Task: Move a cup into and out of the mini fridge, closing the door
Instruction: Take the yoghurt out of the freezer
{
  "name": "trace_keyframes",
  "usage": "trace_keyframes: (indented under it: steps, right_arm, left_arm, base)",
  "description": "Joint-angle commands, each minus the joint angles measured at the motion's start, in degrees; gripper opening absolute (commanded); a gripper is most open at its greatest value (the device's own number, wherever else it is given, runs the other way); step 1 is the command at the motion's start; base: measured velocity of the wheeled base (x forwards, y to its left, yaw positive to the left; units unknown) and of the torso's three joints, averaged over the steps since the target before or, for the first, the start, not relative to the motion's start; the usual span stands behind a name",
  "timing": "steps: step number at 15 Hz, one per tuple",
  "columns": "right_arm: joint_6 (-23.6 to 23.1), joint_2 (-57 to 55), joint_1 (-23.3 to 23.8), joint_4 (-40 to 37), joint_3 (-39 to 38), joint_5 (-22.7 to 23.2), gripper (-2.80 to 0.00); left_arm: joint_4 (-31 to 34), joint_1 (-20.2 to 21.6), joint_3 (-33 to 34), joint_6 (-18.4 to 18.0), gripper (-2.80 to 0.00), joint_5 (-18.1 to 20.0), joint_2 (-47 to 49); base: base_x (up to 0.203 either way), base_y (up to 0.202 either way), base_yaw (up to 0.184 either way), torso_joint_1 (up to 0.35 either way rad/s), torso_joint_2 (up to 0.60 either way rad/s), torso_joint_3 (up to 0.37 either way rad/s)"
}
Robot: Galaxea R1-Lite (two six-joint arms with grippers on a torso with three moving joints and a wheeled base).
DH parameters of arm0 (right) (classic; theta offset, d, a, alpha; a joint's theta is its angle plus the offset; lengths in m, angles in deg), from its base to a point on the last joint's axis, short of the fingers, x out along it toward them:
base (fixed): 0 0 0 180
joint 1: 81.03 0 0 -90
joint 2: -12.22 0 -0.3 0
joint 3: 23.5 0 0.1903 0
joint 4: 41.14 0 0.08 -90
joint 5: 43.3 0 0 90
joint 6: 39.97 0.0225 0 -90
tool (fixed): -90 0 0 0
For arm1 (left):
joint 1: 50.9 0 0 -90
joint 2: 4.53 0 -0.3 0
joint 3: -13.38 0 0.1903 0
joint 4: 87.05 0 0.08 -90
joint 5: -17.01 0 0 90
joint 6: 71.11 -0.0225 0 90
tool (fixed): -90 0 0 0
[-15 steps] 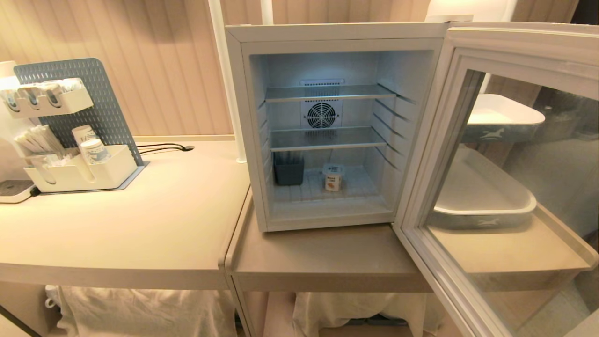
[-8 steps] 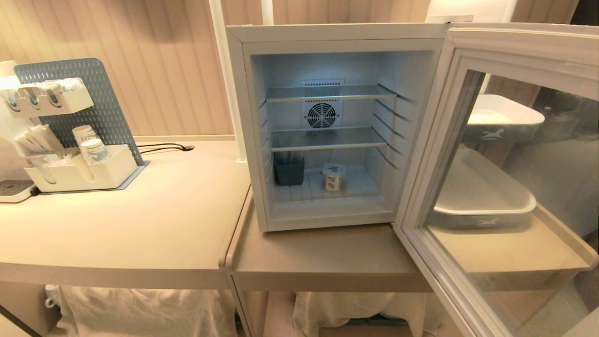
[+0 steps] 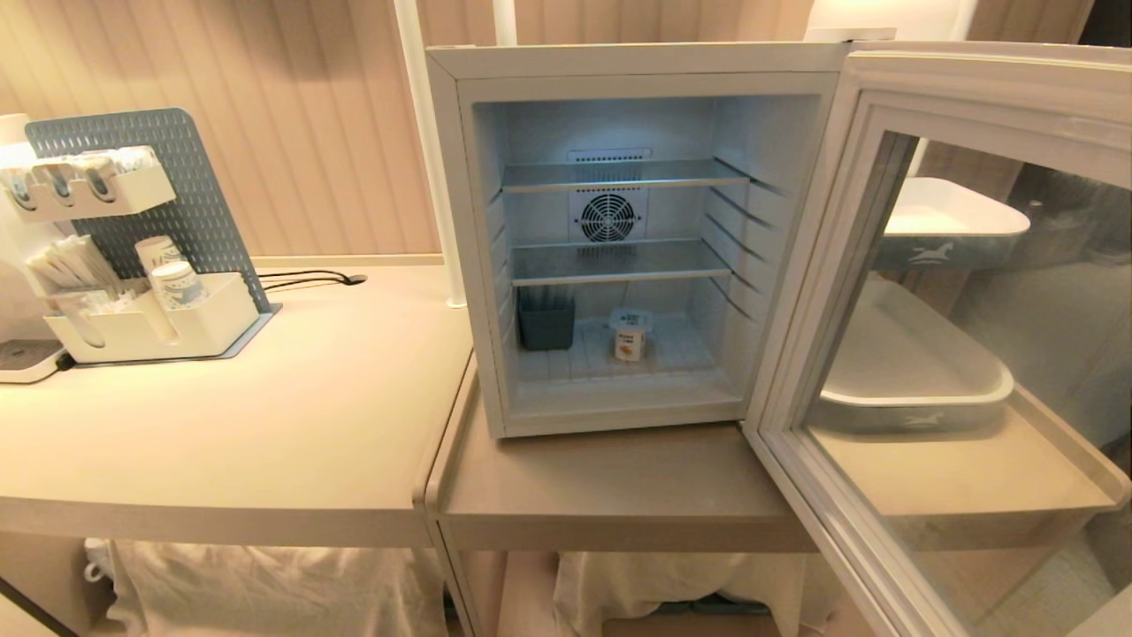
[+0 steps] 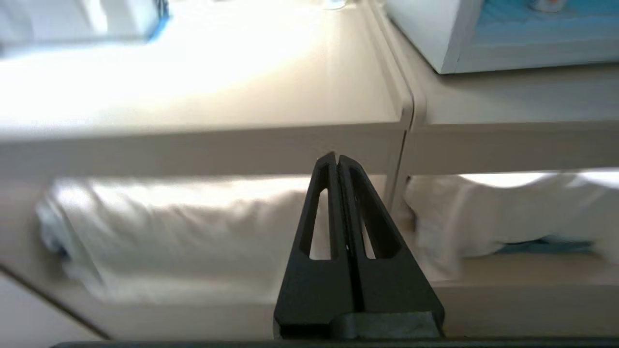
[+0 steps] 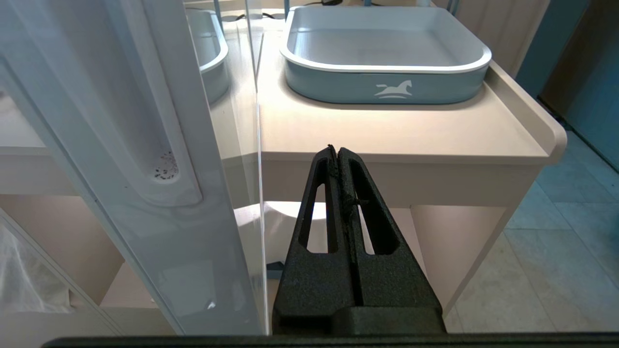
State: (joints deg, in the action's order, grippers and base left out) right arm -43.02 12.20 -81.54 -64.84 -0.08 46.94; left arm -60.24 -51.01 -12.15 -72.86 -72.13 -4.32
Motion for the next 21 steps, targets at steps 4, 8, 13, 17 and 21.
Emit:
trace_keyframes:
  steps: [4,8,13,17,21]
  right_arm:
    - [-0.2,0.0,0.0,-0.4,0.1,0.1,-2.8]
    - [-0.2,-0.1,0.0,-0.5,0.1,0.2,-2.8]
    - [-0.2,0.0,0.0,-0.5,0.2,0.2,-2.8]
    - [-0.1,-0.1,0.0,-0.5,0.1,0.1,-2.8]
    - [-0.1,0.0,0.0,-0.4,0.1,0.1,-2.8]
  left_arm:
    - [-3.1,0.0,2.1,-4.8,-2.8,1.5,-0.2]
    - [-3.0,0.0,2.2,-4.5,-2.8,1.4,-0.2]
    - [-3.0,0.0,2.2,-4.6,-2.8,1.5,-0.2]
    - [-3.2,0.0,2.2,-4.5,-2.8,1.5,-0.3]
    - [-3.1,0.0,2.2,-4.2,-2.8,1.5,-0.3]
  base:
    - [0.0,0.0,0.0,0.0,0.0,0.0]
    - [-0.098,0.0,-0.001,0.0,0.0,-0.002]
    - [-0.186,0.0,-0.002,0.002,0.0,0.002]
    - [-0.025,0.0,-0.001,0.001,0.0,0.002]
    - [0.0,0.118,0.001,0.001,0.0,0.0]
